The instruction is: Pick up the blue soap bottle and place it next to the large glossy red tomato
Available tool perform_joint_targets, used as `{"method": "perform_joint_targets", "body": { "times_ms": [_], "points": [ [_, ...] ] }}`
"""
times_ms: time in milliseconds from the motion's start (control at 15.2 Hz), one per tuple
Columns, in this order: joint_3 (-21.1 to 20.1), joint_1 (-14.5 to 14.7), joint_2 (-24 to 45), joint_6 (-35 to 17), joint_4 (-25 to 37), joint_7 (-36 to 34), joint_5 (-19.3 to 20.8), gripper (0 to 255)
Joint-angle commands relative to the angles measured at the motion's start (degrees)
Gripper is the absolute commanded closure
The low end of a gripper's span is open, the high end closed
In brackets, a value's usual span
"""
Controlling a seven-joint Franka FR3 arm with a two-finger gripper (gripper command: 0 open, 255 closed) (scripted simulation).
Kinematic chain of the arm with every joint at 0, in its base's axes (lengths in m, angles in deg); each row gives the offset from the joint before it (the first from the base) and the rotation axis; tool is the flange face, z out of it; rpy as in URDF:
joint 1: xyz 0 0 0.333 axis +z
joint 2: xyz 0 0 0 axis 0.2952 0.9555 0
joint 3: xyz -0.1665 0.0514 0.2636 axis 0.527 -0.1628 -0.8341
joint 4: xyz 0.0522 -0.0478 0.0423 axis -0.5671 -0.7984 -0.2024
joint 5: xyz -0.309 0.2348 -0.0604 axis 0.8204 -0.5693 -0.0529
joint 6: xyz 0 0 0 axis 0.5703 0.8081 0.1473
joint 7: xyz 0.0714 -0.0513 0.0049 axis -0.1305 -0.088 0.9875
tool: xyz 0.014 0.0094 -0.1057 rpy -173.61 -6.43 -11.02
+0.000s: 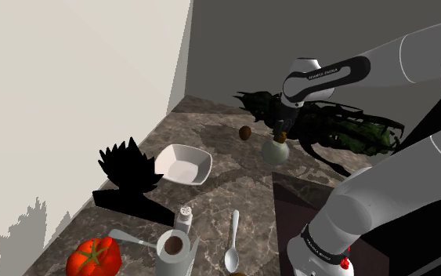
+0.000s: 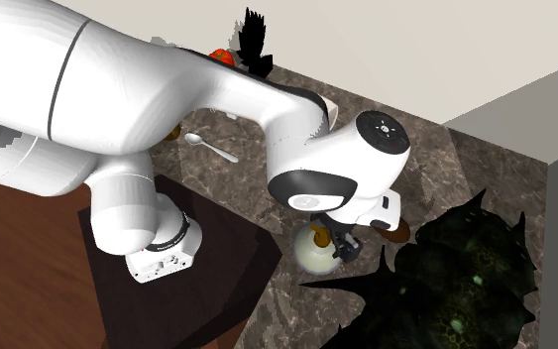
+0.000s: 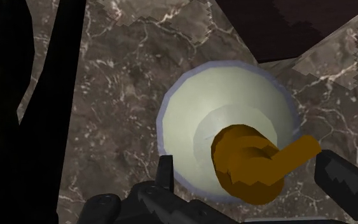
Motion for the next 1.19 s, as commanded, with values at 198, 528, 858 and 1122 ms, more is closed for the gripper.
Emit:
{"method": "perform_joint_targets", "body": {
  "times_ms": [198, 528, 858, 1122],
  "points": [
    [0.01, -0.01, 0.0, -0.04, -0.04, 0.0, 0.01, 0],
    [0.01, -0.01, 0.0, -0.04, -0.04, 0.0, 0.01, 255],
    [0.01, -0.01, 0.0, -0.06, -0.05, 0.0, 0.01, 255],
    [-0.56, -0.04, -1.7, 3.45, 1.79, -0.02, -0.01, 255]
  ]
}}
